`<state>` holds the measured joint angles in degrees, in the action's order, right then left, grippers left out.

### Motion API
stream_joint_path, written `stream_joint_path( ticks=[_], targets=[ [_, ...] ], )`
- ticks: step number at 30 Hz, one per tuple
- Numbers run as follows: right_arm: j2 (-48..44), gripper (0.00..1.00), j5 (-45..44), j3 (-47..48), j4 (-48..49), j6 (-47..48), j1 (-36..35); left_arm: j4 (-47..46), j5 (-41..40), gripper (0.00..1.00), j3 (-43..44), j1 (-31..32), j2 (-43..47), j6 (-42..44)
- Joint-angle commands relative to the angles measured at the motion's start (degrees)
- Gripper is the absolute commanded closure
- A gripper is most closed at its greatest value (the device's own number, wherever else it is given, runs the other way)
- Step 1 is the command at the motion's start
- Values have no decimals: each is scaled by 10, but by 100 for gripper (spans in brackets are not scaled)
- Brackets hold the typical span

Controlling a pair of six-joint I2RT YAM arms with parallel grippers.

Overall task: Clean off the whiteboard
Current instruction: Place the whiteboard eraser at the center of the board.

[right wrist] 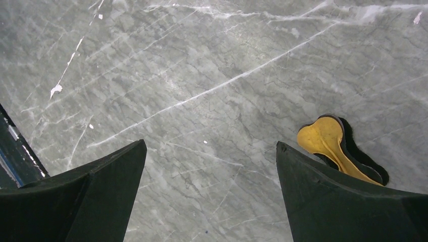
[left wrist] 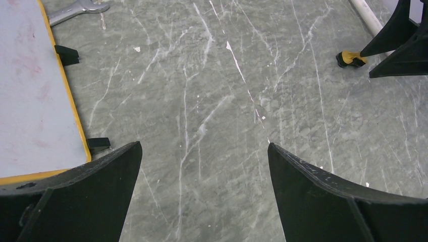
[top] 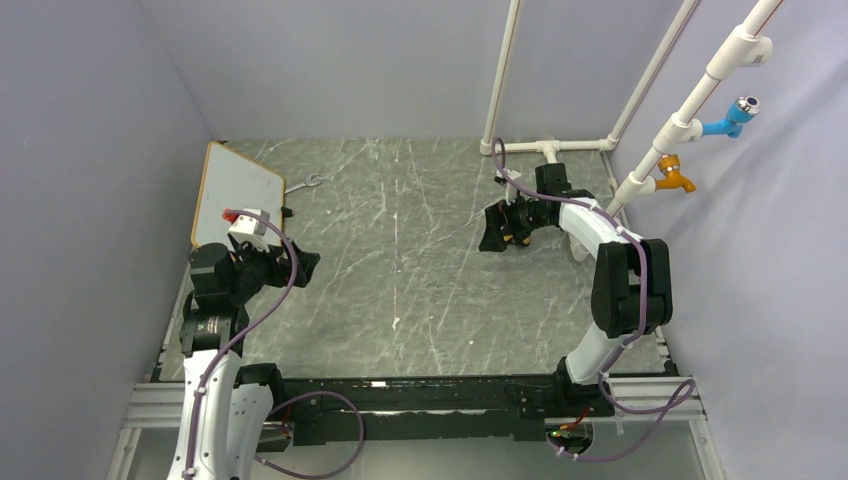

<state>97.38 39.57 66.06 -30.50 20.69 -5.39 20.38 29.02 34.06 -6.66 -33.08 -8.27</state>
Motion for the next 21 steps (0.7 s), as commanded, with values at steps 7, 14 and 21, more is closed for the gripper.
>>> stream_joint_path(
  ticks=[7, 14, 21],
  targets=[
    [-55, 0, 54, 11, -31, 55, 4, -32, 31, 1, -2, 2, 18, -9],
    [-89, 0, 49, 7, -34, 67, 3, -37, 44, 1, -2, 2, 12, -15],
    [-101, 0, 59, 7, -38, 73, 4, -37, 45, 1, -1, 2, 6, -17]
  ],
)
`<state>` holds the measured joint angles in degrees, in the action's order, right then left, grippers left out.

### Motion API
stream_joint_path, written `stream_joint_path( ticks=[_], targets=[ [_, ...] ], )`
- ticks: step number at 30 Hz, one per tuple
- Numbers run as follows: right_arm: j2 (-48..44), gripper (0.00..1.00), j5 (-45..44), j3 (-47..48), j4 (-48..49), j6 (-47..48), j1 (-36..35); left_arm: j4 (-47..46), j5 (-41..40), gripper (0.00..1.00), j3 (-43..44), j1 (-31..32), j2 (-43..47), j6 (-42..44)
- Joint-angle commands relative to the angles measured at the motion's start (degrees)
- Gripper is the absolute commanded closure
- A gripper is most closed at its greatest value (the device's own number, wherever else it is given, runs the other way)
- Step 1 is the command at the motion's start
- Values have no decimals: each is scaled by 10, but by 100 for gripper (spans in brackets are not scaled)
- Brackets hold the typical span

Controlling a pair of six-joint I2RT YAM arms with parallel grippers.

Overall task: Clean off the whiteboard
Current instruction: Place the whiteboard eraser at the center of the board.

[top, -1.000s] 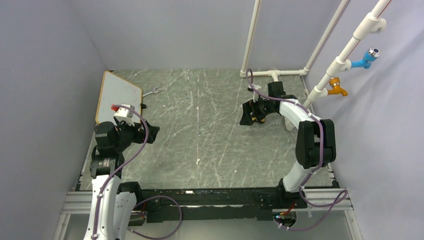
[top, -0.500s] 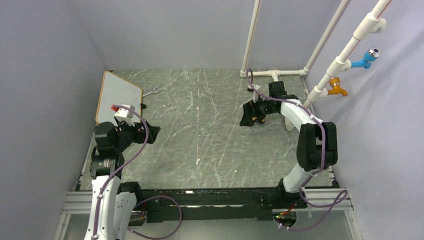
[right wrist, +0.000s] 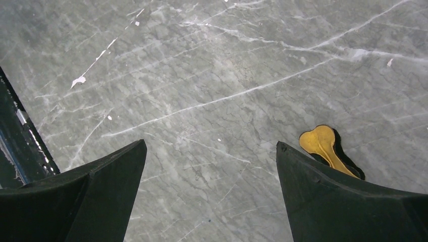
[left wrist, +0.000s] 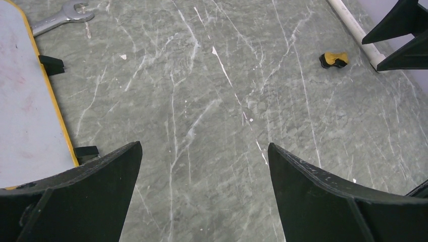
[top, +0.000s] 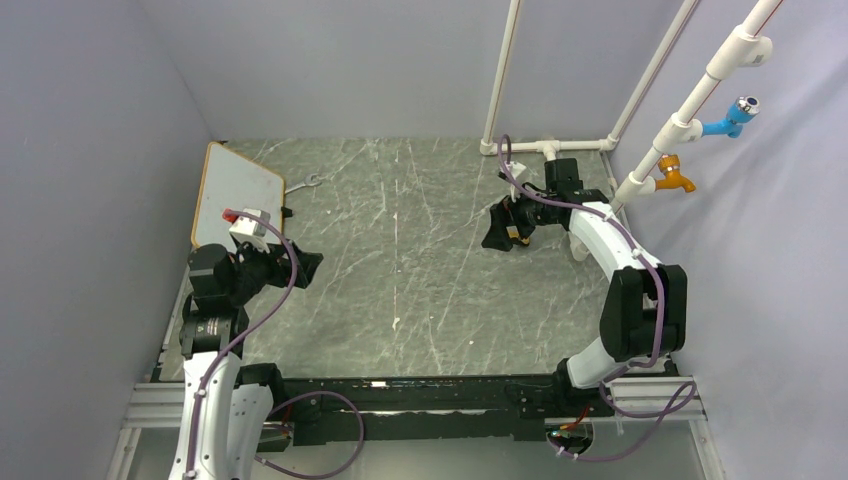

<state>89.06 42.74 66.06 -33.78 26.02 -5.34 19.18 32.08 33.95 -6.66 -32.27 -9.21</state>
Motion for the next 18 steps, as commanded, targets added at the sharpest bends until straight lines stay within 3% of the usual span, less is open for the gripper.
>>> stream_joint_path(
  ticks=[1, 18],
  targets=[
    [-18, 0, 29, 7, -5, 21, 3, -24, 14, 0, 0, 2, -3, -7],
    [-24, 0, 31, 6, -3, 18, 3, -27, 20, 0, 0, 2, -4, -8]
  ],
)
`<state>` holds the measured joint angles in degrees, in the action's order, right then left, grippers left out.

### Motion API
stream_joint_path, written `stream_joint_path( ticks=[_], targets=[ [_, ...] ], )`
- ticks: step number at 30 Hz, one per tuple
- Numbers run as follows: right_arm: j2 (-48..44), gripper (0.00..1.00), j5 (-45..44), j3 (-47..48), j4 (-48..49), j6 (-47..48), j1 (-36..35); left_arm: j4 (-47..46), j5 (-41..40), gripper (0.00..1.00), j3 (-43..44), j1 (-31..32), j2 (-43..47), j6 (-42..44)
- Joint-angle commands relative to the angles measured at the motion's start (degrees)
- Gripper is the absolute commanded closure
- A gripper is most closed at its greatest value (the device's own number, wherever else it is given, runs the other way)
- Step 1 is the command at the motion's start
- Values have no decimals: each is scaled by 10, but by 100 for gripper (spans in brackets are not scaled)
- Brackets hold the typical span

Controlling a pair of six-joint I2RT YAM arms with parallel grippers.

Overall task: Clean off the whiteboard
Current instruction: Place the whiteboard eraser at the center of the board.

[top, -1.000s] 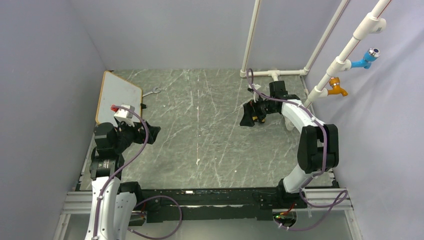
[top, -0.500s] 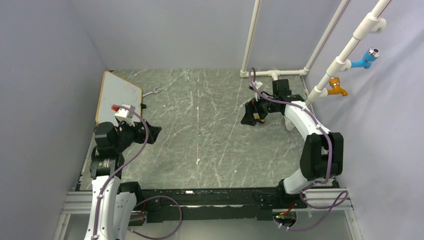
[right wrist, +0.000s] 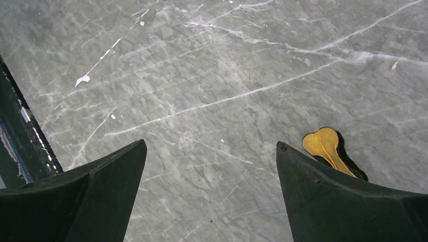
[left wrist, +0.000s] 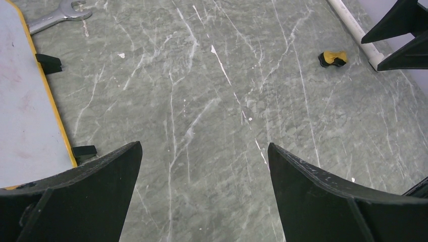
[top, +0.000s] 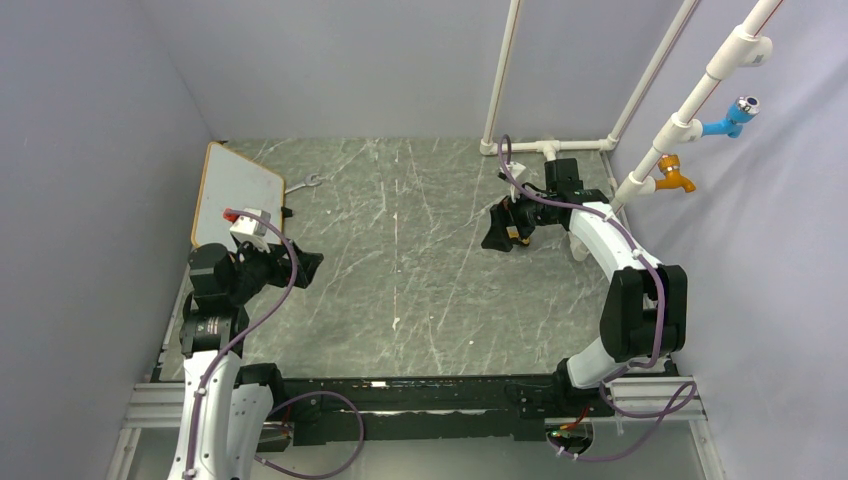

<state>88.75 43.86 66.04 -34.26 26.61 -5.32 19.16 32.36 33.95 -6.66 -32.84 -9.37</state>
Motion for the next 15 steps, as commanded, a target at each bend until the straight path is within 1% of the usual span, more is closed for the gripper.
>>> stream_joint_path(
  ticks=[1, 15],
  targets=[
    [-21, 0, 20, 6, 1, 12, 3, -27, 17, 1, 0, 2, 3, -7],
    [-22, 0, 18, 7, 0, 14, 2, -26, 18, 1, 1, 2, 7, -7]
  ],
)
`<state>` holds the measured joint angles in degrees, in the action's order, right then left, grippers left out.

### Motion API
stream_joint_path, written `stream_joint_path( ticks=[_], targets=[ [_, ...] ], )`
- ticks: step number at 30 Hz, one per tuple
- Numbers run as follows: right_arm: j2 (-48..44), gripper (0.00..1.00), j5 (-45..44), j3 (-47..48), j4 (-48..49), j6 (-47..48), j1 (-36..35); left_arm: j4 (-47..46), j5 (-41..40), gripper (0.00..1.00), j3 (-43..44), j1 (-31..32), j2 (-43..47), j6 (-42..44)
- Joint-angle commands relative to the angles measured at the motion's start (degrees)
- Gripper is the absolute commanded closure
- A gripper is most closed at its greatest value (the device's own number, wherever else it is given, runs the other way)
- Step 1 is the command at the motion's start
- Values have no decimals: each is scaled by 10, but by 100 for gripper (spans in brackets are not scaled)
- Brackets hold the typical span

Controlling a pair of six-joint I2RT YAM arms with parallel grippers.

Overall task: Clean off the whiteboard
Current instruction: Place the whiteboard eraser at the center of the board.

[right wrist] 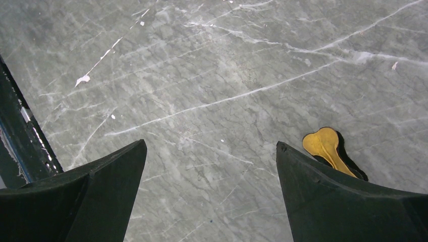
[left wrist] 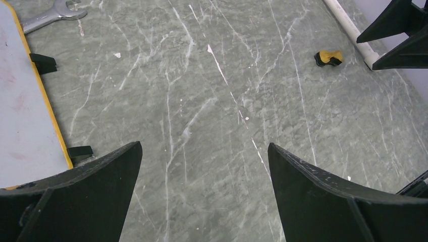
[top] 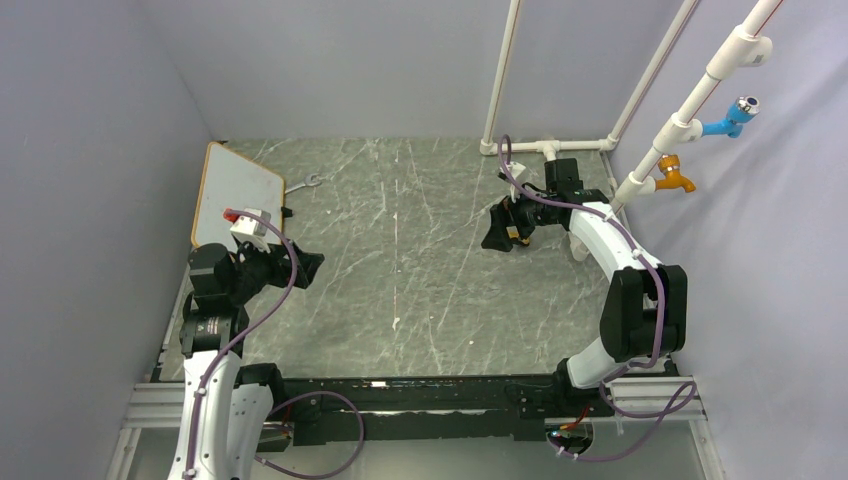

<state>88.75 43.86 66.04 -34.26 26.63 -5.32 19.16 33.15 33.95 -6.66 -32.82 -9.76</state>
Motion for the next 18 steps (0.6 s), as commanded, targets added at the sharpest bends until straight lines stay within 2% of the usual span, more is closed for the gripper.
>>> stream_joint_path(
  ticks=[1, 18],
  targets=[
    [-22, 0, 18, 7, 0, 14, 2, -26, 11, 1, 1, 2, 6, -3],
    [-28, 0, 18, 8, -4, 17, 3, -24, 9, 1, 1, 2, 8, -2]
  ],
)
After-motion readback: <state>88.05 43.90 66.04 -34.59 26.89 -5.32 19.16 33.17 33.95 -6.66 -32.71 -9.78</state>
